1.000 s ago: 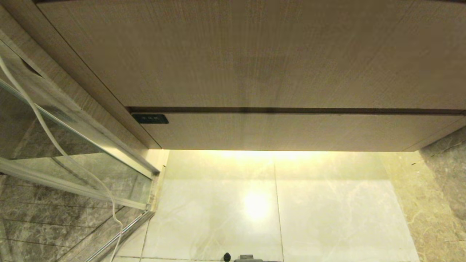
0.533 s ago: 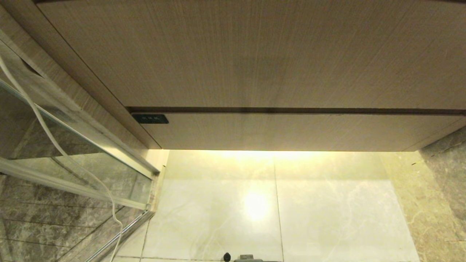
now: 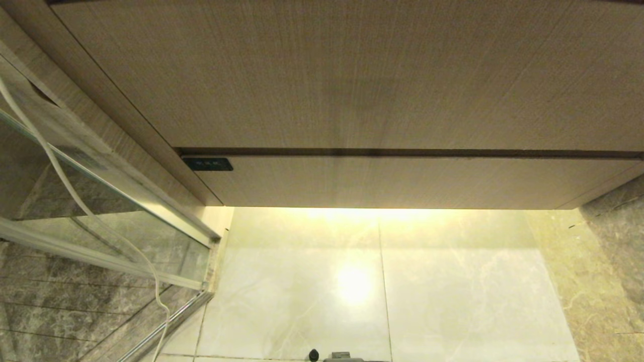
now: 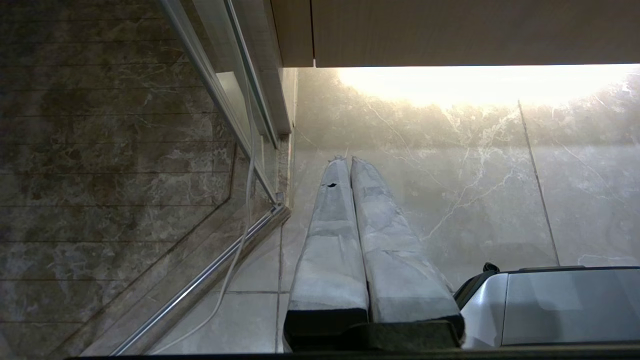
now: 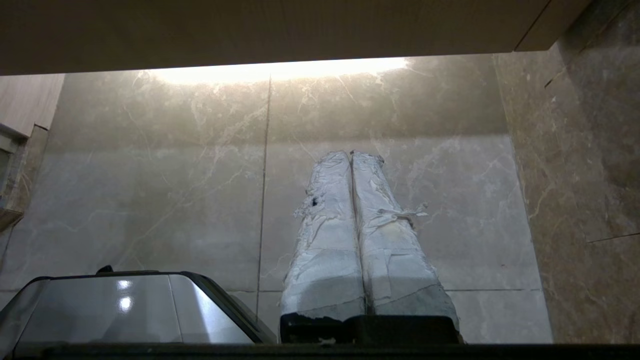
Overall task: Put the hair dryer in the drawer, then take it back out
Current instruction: Pull open the drawer
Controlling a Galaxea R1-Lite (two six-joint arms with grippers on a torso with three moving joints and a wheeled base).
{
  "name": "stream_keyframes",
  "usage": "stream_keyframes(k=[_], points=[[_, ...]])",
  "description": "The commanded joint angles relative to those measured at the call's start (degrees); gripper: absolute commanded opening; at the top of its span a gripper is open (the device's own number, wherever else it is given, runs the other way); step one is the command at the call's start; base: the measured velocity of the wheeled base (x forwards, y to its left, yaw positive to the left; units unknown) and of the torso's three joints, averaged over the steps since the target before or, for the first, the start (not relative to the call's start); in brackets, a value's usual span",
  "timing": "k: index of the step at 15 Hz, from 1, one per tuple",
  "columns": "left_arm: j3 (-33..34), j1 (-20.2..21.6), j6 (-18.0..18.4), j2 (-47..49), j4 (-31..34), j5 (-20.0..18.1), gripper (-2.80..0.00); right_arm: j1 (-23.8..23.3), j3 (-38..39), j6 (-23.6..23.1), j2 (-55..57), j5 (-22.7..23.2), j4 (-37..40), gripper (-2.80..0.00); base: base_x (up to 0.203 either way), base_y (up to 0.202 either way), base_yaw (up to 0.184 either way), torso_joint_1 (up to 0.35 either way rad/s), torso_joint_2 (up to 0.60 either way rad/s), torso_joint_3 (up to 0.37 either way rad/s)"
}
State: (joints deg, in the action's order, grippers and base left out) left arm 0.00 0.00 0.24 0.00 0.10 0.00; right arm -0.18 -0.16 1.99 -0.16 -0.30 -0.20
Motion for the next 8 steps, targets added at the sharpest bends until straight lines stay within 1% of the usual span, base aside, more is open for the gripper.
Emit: stream_keyframes(k=[1, 8], points=[[0.07, 0.0, 0.02, 0.0, -0.01, 0.0, -2.8, 0.01, 0.16, 0.03, -0.02, -0.05, -0.33, -2.8, 0.0, 0.0, 0.0, 0.0, 0.0, 0.0], [0.0, 0.0, 0.02, 0.0, -0.01, 0.0, -2.8, 0.01, 0.16, 0.03, -0.02, -0.05, -0.33, -2.8, 0.0, 0.0, 0.0, 0.0, 0.0, 0.0]])
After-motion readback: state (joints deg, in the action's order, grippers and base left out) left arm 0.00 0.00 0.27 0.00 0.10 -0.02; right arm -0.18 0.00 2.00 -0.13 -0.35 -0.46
